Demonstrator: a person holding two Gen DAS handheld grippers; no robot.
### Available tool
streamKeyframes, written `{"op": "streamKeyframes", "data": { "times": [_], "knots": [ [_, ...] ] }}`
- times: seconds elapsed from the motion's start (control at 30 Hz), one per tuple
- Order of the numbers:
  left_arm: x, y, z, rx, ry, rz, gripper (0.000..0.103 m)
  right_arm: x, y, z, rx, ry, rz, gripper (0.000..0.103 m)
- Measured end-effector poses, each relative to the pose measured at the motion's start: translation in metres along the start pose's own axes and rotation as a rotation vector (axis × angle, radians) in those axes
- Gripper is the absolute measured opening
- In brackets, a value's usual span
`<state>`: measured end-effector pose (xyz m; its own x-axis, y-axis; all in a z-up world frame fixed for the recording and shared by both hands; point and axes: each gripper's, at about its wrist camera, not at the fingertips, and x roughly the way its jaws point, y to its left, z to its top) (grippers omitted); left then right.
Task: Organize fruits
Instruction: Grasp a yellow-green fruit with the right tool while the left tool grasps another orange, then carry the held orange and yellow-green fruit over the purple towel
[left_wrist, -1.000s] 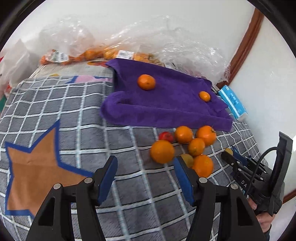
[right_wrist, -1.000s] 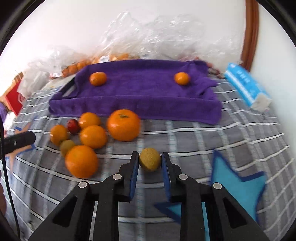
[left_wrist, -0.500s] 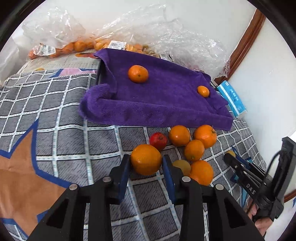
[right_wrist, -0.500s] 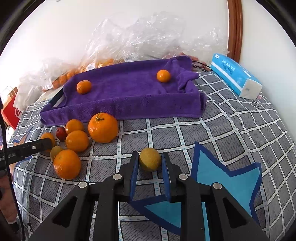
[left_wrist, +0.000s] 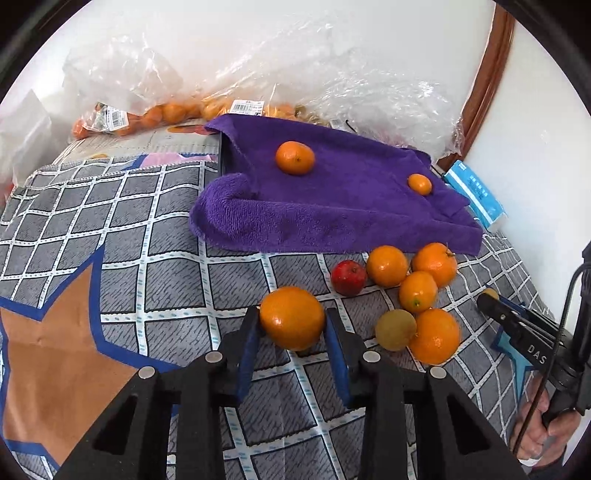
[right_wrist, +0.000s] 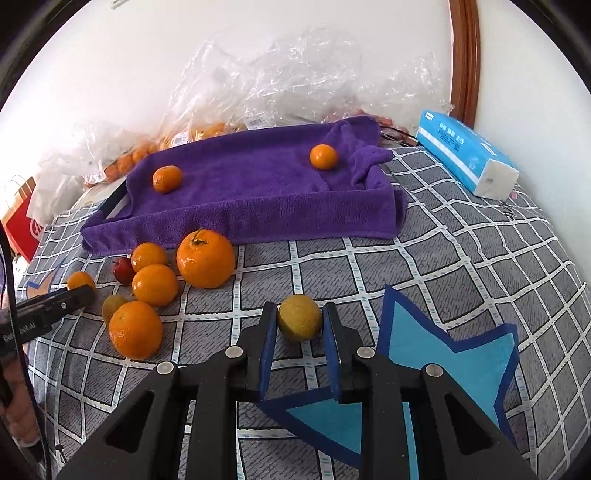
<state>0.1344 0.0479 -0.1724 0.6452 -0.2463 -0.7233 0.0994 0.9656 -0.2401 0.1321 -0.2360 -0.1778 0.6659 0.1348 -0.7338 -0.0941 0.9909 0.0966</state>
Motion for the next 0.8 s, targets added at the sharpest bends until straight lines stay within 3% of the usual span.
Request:
{"op": "streamKeyframes", "data": {
  "times": [0.1, 0.2, 0.4, 0.63, 0.8],
  "knots": [
    [-0.004, 0.008, 0.001, -0.042, -0.026, -0.061, 0.033, -0.001, 0.0, 0.0, 0.003, -0.003, 0.002, 0.025],
    [-0.013, 0.014, -0.001, -0.077, -0.08, -0.054, 0.033, -0.004, -0.001, 0.0, 0.005, -0.017, 0.016, 0.025],
    [-0.024, 0.009, -0.003, -0.055, -0.151, -0.035, 0.033, -0.011, -0.002, -0.001, 0.018, -0.051, 0.036, 0.025],
    [-0.027, 0.009, -0.004, -0.06, -0.164, -0.009, 0.033, -0.009, 0.002, 0.0, 0.001, -0.045, 0.016, 0.025],
    [-0.024, 0.013, -0.004, -0.085, -0.154, 0.003, 0.033, -0.015, -0.005, -0.002, 0.031, -0.077, 0.053, 0.025]
  ]
}}
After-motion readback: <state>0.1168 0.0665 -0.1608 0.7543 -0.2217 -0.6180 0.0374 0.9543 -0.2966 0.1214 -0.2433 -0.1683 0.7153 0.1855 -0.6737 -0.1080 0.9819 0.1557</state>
